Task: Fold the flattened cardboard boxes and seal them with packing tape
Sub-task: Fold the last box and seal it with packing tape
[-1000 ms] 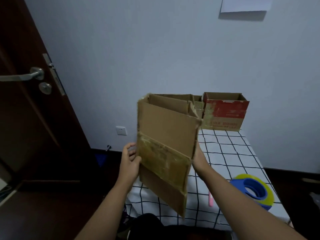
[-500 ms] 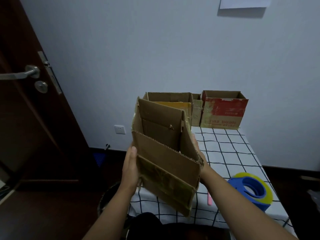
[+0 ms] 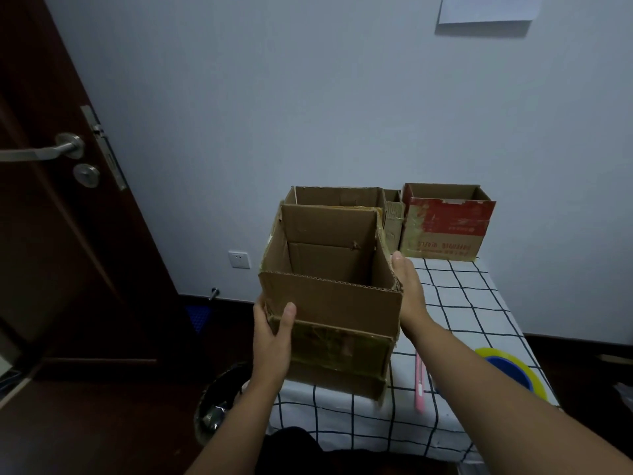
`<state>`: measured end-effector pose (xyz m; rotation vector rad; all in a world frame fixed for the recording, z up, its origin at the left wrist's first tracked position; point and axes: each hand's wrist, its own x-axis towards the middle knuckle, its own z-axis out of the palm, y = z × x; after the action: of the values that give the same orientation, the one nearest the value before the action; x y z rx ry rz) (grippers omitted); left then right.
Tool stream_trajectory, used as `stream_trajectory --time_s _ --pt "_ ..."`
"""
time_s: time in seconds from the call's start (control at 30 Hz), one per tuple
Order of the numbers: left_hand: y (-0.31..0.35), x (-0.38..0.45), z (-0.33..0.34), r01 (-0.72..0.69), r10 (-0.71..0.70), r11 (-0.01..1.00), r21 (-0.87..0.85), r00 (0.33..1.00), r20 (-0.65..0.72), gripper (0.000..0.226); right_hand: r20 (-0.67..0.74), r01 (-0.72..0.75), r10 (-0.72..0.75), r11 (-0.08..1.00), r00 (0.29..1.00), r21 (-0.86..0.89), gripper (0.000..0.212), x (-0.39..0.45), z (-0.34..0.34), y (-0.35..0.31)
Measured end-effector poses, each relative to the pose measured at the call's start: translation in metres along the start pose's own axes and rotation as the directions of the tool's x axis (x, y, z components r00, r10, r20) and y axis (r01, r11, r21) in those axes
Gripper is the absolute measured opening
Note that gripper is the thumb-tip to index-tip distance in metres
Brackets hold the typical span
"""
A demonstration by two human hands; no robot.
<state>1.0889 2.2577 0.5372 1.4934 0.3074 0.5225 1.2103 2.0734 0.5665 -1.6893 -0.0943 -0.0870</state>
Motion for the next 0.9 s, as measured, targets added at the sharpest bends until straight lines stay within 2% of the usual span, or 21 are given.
stream_trajectory --time_s 0.1,0.2,0.3,0.43,0.57,0.67,0.8,0.9 --pt "0.000 -0.001 -0.002 -0.005 0.005 1.000 0.002 1.000 -0.005 0.064 -0.021 -0.027 0.026 0.999 0.999 -0.034 0.040 -0.003 -0.004 -0.006" --pt "0.009 0.004 -0.005 -0.022 0.022 0.999 -0.027 1.000 -0.003 0.072 0.079 -0.137 0.126 0.977 0.989 0.166 0.051 -0.018 -0.013 -0.016" --pt "0.019 0.009 -0.006 -0.032 0.034 0.997 -0.065 0.999 0.018 0.067 0.199 -0.071 0.021 0.966 0.980 0.247 0.075 -0.050 -0.023 -0.015" --pt "0.023 0.008 -0.002 -0.032 0.035 0.996 -0.080 0.999 0.036 0.049 0.338 0.037 -0.108 0.977 0.935 0.211 0.084 -0.072 -0.017 -0.004" --pt "0.030 0.008 0.005 -0.049 0.051 0.992 -0.117 0.999 0.017 0.055 0.267 0.118 -0.177 0.968 0.947 0.221 0.102 -0.059 -0.020 -0.021" --pt "0.029 0.011 0.013 -0.052 0.057 0.995 -0.086 0.997 0.053 0.055 0.155 0.065 -0.104 0.969 0.982 0.238 0.123 -0.049 -0.020 -0.023" --pt "0.021 0.011 0.022 -0.030 0.034 0.999 -0.041 0.994 0.102 0.048 0.078 0.044 -0.061 0.978 0.995 0.203 0.116 -0.046 -0.018 -0.013" --pt "0.020 0.011 0.022 -0.036 0.036 0.999 -0.007 0.994 0.099 0.066 0.034 0.063 -0.069 0.987 0.997 0.148 0.114 -0.047 -0.022 -0.018"
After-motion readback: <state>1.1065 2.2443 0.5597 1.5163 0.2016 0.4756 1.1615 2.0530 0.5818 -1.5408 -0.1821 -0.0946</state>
